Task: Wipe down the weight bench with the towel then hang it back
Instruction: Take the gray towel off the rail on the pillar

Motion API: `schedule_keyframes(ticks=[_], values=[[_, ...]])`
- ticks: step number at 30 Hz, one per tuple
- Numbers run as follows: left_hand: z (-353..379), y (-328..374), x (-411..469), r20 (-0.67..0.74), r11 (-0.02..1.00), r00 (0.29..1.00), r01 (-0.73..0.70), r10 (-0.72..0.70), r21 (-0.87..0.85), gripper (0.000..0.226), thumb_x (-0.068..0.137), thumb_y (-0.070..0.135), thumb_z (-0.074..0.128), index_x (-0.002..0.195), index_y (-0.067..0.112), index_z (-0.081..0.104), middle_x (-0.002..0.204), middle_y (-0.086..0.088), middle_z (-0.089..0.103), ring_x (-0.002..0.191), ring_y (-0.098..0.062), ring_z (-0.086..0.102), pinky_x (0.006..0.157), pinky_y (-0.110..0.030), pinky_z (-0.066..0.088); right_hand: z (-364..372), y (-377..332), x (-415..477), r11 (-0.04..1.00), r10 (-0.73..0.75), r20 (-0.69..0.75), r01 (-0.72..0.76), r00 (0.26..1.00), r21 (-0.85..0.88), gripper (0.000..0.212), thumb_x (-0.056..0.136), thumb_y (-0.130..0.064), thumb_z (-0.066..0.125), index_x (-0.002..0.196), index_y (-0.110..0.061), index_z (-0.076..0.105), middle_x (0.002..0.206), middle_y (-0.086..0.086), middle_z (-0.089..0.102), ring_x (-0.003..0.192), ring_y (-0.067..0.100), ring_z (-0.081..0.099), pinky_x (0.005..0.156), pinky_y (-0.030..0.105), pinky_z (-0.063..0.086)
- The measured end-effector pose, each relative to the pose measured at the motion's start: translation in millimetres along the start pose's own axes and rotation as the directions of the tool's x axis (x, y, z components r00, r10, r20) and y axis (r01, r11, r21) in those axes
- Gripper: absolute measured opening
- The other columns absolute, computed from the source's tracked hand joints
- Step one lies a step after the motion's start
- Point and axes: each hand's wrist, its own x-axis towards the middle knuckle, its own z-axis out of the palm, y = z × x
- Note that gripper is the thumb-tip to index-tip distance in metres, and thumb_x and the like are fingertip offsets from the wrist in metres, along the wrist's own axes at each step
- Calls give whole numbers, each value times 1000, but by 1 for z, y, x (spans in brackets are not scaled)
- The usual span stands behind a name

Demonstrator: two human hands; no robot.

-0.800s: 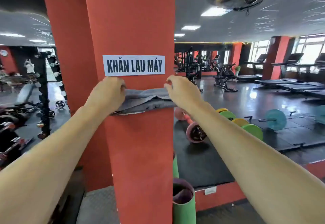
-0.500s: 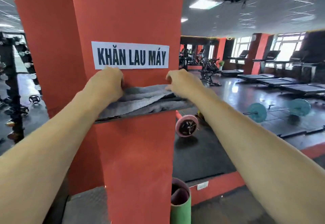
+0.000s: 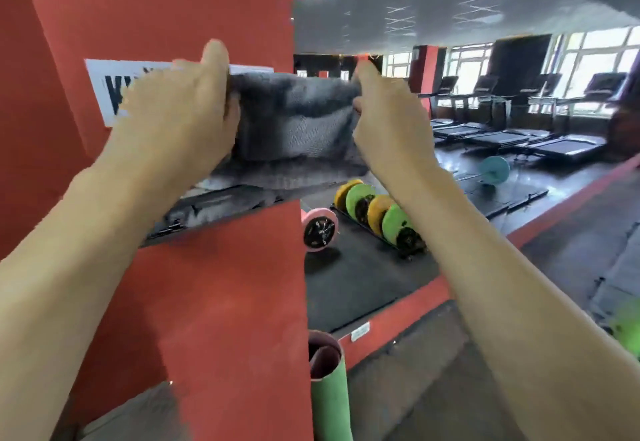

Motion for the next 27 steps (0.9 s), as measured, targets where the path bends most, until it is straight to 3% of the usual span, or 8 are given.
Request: schedule_keyframes(ticks=[4,9,11,14,17,22,25,27], values=[[1,53,0,-104,937,982,-180,156,-300,20,100,19,51,108,1,48,71,-17,47,64,-44,53,60,-45,35,-57,41,-40,990,110,-69,-115,992,-78,24,91,3,51,111,-11,55,83,8,53,77,35,52,62,40,38],[29,145,-28,102,774,942,-196,318,-602,38,91,45,63,105,10,57,86,-23,67,82,-47,63,65,-41,37,-130,111,-136,929,298,111,-261,948,-264,18,99,-17,51,115,-12,58,99,20,68,93,45,61,65,43,41],[34,192,-51,225,687,869,-164,440,-708,40,86,54,62,92,14,62,80,-15,67,78,-39,62,63,-40,42,-165,136,-185,883,431,200,-365,880,-296,16,100,-20,52,113,-12,58,99,20,68,94,43,61,69,43,43],[25,275,-93,302,530,719,-108,626,-841,35,84,45,75,67,28,48,61,7,51,62,-8,50,56,-32,33,-224,161,-264,778,612,253,-514,749,-361,19,99,-21,55,112,-10,62,100,22,69,97,44,62,79,48,50],[3,361,-141,320,416,572,-40,755,-909,37,83,40,79,66,22,51,59,0,52,65,-23,54,63,-43,45,-292,175,-339,653,744,214,-623,632,-430,12,98,-24,56,104,-18,65,98,16,71,92,42,64,77,47,53],[-88,499,-208,203,229,407,-14,890,-973,26,88,37,74,74,17,64,67,0,65,71,-19,62,71,-40,50,-434,196,-463,388,913,114,-752,391,-533,14,98,-28,58,108,-29,68,104,12,71,95,37,66,83,46,55],[-167,586,-246,92,94,318,10,944,-996,26,89,35,74,80,11,71,75,-4,72,76,-17,67,74,-37,51,-530,201,-536,231,967,53,-777,248,-586,21,97,-20,58,114,-22,69,112,18,72,104,37,66,90,44,53],[-222,640,-271,20,10,290,38,957,-999,24,89,33,75,80,11,74,75,-6,72,76,-18,67,72,-32,50,-587,192,-577,133,983,-20,-784,182,-606,21,96,-15,58,114,-14,68,114,17,71,106,36,66,84,36,51]])
